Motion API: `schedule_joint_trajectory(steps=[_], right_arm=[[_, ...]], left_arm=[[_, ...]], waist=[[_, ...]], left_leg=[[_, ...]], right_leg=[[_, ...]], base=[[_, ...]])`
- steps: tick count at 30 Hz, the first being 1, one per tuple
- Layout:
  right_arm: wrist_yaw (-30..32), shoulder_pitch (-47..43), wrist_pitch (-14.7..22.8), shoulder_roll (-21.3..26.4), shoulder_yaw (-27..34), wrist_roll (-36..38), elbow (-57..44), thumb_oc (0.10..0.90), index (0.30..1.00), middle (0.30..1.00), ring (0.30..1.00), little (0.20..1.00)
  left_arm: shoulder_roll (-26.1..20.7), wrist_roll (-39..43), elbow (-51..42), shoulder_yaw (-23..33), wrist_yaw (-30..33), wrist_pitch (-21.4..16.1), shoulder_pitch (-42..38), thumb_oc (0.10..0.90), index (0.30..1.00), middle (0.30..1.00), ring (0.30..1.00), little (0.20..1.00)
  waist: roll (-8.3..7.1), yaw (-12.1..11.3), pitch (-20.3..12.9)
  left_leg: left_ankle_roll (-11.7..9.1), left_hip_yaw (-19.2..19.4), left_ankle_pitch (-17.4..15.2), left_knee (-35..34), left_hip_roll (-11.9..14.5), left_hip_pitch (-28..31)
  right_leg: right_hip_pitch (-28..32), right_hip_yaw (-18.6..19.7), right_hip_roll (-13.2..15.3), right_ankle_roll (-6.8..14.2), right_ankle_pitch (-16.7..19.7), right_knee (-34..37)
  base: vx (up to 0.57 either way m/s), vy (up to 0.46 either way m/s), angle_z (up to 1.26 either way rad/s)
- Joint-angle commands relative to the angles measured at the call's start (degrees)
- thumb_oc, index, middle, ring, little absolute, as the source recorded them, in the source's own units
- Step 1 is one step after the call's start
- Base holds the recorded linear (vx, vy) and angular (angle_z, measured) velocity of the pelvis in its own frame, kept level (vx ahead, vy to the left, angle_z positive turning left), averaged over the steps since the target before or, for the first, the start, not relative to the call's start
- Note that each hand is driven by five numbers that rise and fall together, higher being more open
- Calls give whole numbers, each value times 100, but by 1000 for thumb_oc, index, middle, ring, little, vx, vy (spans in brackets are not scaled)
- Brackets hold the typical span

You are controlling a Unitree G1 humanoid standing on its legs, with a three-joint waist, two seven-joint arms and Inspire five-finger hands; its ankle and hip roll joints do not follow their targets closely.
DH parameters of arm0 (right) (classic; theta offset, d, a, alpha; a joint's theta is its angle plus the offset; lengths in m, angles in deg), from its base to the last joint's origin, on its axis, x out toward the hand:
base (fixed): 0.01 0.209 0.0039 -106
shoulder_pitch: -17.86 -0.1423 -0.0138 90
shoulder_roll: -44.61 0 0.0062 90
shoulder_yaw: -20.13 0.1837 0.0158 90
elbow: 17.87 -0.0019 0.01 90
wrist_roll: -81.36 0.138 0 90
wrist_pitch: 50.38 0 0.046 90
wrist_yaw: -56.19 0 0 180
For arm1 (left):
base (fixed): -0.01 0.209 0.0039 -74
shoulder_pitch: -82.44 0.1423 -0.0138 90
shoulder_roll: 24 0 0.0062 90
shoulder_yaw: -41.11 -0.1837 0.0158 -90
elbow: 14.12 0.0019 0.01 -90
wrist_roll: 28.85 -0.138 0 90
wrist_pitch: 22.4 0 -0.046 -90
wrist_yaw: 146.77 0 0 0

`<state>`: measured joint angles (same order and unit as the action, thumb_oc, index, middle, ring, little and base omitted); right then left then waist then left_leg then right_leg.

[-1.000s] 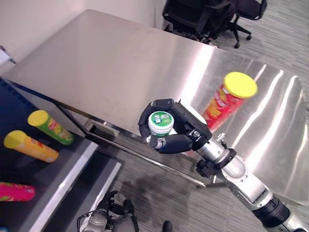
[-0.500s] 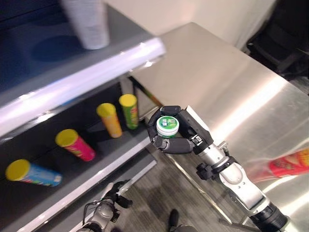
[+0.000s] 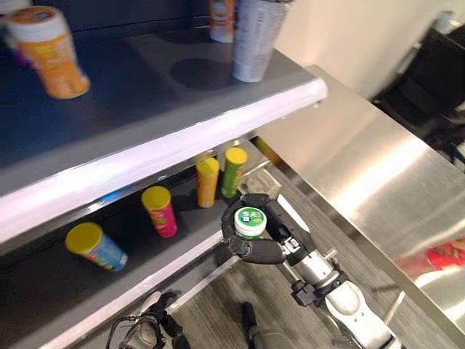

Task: Put the goods on the table back onto the shelves and tidy them up.

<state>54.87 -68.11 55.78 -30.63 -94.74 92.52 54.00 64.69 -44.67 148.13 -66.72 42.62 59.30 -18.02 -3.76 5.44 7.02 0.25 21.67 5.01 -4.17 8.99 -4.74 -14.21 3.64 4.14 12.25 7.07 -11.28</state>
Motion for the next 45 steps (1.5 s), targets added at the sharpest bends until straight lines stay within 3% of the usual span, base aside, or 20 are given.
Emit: schedule_joint_trajectory(steps=[1, 3, 4, 5, 8, 10, 14, 18, 21, 25, 26, 28, 32, 35, 38, 41, 44, 45], right_arm=[[12, -417, 527, -325, 502, -78, -484, 400, 300, 300, 300, 300], [36, -398, 548, -344, 519, -115, -461, 400, 300, 300, 300, 300], [41, -324, 540, -382, 524, -128, -476, 400, 300, 300, 300, 300], [8, -242, 534, -414, 498, -97, -470, 400, 300, 300, 300, 300], [-27, -128, 524, -374, 406, -166, -502, 400, 300, 300, 300, 300], [-21, -102, 524, -355, 365, -155, -496, 400, 300, 300, 300, 300], [105, -110, 532, -399, 283, -215, -312, 400, 300, 300, 300, 300], [132, 5, 497, -406, 294, -167, -161, 400, 300, 300, 300, 300], [99, 48, 431, -362, 333, -62, -57, 400, 300, 300, 300, 300], [81, 139, 336, -398, 386, 60, 110, 400, 300, 300, 300, 300], [196, 392, 163, -593, 445, 28, 465, 400, 300, 300, 300, 300], [325, 430, -157, -620, 678, -147, 472, 400, 300, 300, 300, 300], [236, 521, -320, -852, 596, 124, 606, 400, 300, 300, 300, 300], [240, 608, -425, -797, 598, -55, 633, 400, 300, 300, 300, 300], [235, 602, -458, -763, 621, -193, 676, 400, 300, 300, 300, 300], [221, 699, -357, -690, 751, -148, 613, 400, 300, 300, 300, 300], [272, 767, -279, -752, 854, -280, 561, 400, 300, 300, 300, 300], [415, 788, -219, -775, 922, -502, 555, 400, 300, 300, 300, 300]], left_arm=[[-30, -247, -46, -317, 6, -226, -270, 800, 900, 900, 900, 900], [-17, -248, -33, -330, 25, -219, -253, 800, 900, 900, 900, 900], [13, -210, 12, -353, 30, -194, -268, 800, 900, 900, 900, 900], [44, -112, 128, -267, 13, -172, -233, 800, 900, 900, 900, 900], [156, 18, 270, -29, 148, -107, -9, 800, 900, 900, 900, 900], [273, -42, 312, -98, 176, -89, 57, 800, 900, 900, 900, 900], [440, -250, 299, -351, 192, -86, 168, 800, 900, 900, 900, 900], [496, -256, 251, -378, 234, -76, 201, 800, 900, 900, 900, 900], [588, -339, 276, -479, 225, -34, 207, 800, 900, 900, 900, 900], [698, -587, 214, -716, 218, 2, 197, 800, 900, 900, 900, 900], [776, -500, 111, -755, 178, 15, 219, 800, 900, 900, 900, 900], [526, -348, -288, -920, -9, -29, -32, 800, 900, 900, 900, 900], [364, -330, -594, -1290, -330, -98, -69, 800, 900, 900, 900, 900], [-93, -225, -565, -822, -417, -48, 270, 800, 900, 900, 900, 900], [-282, -260, -535, -767, -308, -46, 239, 800, 900, 900, 900, 900], [-403, -280, -532, -610, -252, -81, 224, 800, 900, 900, 900, 900], [-364, -280, -356, -528, -142, -78, 180, 800, 900, 900, 900, 900], [-236, -124, -61, -224, -34, -33, 271, 800, 900, 900, 900, 900]], waist=[[-190, 136, -327], [-214, 99, -380], [-277, 95, -451], [-340, 25, -572], [-379, -87, -622], [-385, -99, -592], [-395, -112, -472], [-390, 7, -448], [-418, 109, -419], [-406, 265, -491], [-274, 347, -567], [-142, 328, -495], [-163, 337, -409], [-147, 232, -222], [-119, 219, -122], [-73, 109, -151], [-158, 22, -249], [-280, -12, -428]], left_leg=[[-196, -27, -838, -80, -323, 383], [-208, -77, -789, -62, -298, 300], [-207, -115, -766, -72, -307, 265], [-215, -189, -730, -69, -340, 204], [-310, -312, -563, -83, -270, 90], [-353, -400, -468, -83, -259, 18], [-423, -577, -242, -83, -257, -317], [-382, -494, -447, -2, -312, -184], [-438, -487, -777, 470, -311, -63], [-588, -539, -886, 749, -151, 87], [-671, -490, -823, 425, 25, 367], [-694, -574, -776, 60, -61, 377], [-572, -531, -849, -78, -293, 277], [-450, -439, -869, -83, -449, 151], [-398, -438, -845, -83, -454, 135], [-337, -443, -782, -83, -410, 76], [-303, -448, -803, -75, -449, 67], [-318, -461, -806, -79, -477, 139]], right_leg=[[547, 587, 268, 130, 187, 338], [682, 698, 333, 138, 308, 394], [710, 729, 352, 69, 194, 415], [876, 777, 239, 102, -277, 789], [943, 806, -102, 1, -698, 1128], [973, 705, -214, -108, -783, 1236], [964, 618, -388, -196, -727, 1422], [935, 491, -402, -185, -664, 1391], [816, 352, -298, -205, -569, 1311], [687, 205, -145, -243, -482, 1294], [661, -65, -49, -207, -488, 1369], [565, -168, 53, -121, -254, 1523], [254, -27, 146, 34, 154, 1562], [-77, 135, 117, 171, 537, 1557], [-99, 217, 46, 188, 411, 1430], [235, 458, 110, 77, 114, 1052], [461, 488, 186, 56, -41, 1156], [531, 565, 138, 121, -13, 1221]], base=[[-92, -168, 31], [-48, -114, 10], [-12, -73, -9], [-2, -104, -19], [-44, -139, 9], [-69, -111, 24], [-154, -76, 29], [-59, 37, 18], [-126, 121, 27], [-93, 186, 21], [-115, 341, 29], [-172, 451, 59], [-135, 250, 18], [-226, 239, -8], [-112, 76, -11], [-100, 11, -5], [13, -52, -1], [73, -75, -1]])
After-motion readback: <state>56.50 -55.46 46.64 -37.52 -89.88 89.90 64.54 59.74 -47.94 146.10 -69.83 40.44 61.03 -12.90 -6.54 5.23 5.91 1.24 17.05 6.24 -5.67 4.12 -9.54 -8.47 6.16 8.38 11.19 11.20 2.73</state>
